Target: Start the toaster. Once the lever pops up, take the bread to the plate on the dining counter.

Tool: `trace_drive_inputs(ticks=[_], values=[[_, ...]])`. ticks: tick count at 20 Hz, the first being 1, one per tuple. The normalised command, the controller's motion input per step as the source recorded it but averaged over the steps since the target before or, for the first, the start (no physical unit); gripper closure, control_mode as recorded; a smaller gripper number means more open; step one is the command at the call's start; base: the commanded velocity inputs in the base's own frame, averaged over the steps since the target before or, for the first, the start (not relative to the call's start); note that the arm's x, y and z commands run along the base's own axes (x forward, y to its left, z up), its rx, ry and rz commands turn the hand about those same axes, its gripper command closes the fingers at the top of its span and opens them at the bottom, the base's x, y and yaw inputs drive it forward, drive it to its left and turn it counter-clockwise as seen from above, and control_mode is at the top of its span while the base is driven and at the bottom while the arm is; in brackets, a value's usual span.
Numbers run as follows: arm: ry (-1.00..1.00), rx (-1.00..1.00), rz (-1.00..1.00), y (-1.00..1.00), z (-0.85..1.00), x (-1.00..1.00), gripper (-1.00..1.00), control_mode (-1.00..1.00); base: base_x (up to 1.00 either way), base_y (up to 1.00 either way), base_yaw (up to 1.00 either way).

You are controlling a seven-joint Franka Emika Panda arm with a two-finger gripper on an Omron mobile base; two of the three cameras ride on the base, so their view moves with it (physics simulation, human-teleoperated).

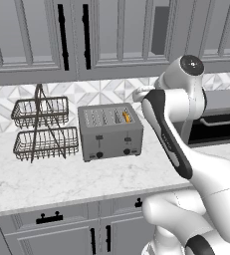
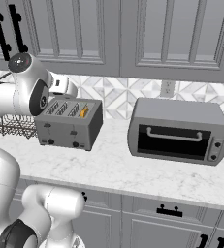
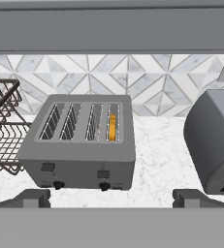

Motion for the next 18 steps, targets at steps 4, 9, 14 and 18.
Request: trace_drive_inputs(ticks=[4,9,14,18], values=[[0.00,0.00,0.00,0.00,0.00,0.00,-1.00,-1.00,0.00,0.00,0.00],[0.00,0.00,0.00,0.00,0.00,0.00,-1.00,-1.00,0.00,0.00,0.00],[0.00,0.00,0.00,0.00,0.00,0.00,-1.00,-1.00,0.00,0.00,0.00],[0.00,0.00,0.00,0.00,0.00,0.00,-1.00,-1.00,0.00,0.00,0.00]])
